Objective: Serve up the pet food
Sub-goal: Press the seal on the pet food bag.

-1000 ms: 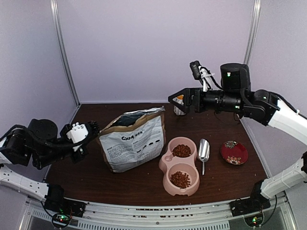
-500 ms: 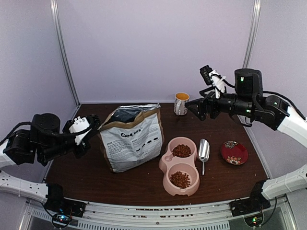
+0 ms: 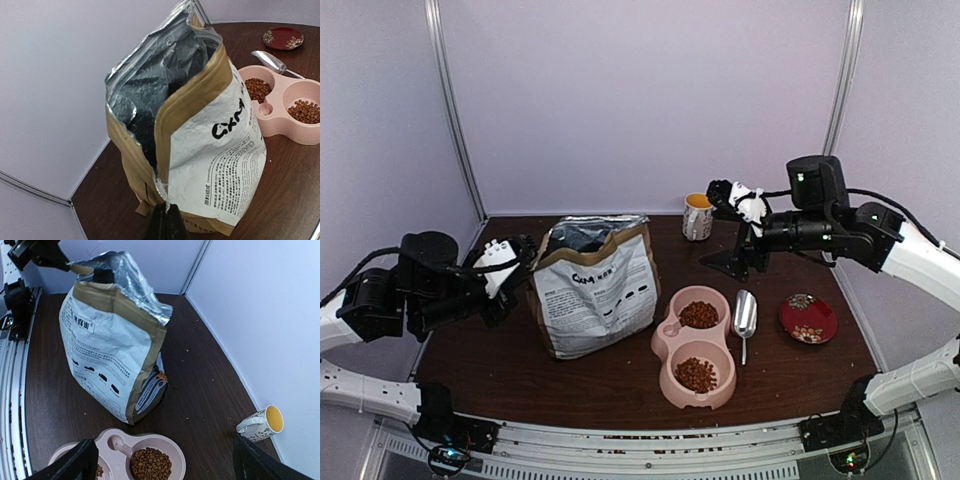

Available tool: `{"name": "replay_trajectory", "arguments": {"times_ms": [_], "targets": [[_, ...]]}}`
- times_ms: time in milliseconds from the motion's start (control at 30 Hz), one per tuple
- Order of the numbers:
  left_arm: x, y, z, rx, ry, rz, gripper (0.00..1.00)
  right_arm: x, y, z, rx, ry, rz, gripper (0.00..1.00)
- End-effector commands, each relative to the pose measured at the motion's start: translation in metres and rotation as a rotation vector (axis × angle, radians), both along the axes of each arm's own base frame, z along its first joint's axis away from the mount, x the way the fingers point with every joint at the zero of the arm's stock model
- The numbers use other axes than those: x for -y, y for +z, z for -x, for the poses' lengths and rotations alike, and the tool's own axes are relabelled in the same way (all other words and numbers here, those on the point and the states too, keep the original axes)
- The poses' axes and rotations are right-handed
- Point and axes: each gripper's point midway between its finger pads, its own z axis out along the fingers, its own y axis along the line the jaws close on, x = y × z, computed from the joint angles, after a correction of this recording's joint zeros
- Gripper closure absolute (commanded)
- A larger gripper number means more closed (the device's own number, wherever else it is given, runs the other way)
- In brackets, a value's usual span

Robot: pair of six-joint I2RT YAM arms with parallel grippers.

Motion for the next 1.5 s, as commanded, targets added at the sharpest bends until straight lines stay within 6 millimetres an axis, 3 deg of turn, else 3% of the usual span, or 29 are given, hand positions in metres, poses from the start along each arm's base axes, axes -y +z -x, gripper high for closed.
{"name": "replay_trajectory", "arguments": {"times_ms": [0, 233, 500, 733, 867, 1200, 1467], "targets": [[-0.008, -0.027, 0.0, -0.057, 0.019, -0.057, 1.0, -0.012, -0.008, 0.015, 0.027, 0.189, 0.101, 0.04], [-0.01, -0.027, 0.0, -0.066, 0.021, -0.034, 1.0, -0.019, -0.019, 0.017, 0.039, 0.297, 0.189, 0.03], [-0.011, -0.027, -0.002, -0.065, 0.024, -0.029, 1.0, -0.033, -0.01, 0.011, 0.067, 0.387, 0.221, 0.03], [-0.008, -0.028, 0.001, -0.076, -0.001, -0.023, 1.0, -0.063, -0.005, -0.01, 0.073, 0.426, 0.185, 0.05], [-0.008, -0.028, 0.002, -0.077, -0.002, -0.021, 1.0, -0.081, 0.009, -0.021, 0.072, 0.453, 0.157, 0.06], [-0.007, -0.029, 0.003, -0.077, -0.015, -0.013, 1.0, -0.122, 0.014, -0.018, 0.043, 0.585, 0.17, 0.09], [-0.007, -0.028, 0.004, -0.076, -0.019, -0.01, 1.0, -0.14, 0.016, -0.025, 0.035, 0.612, 0.152, 0.16]]}}
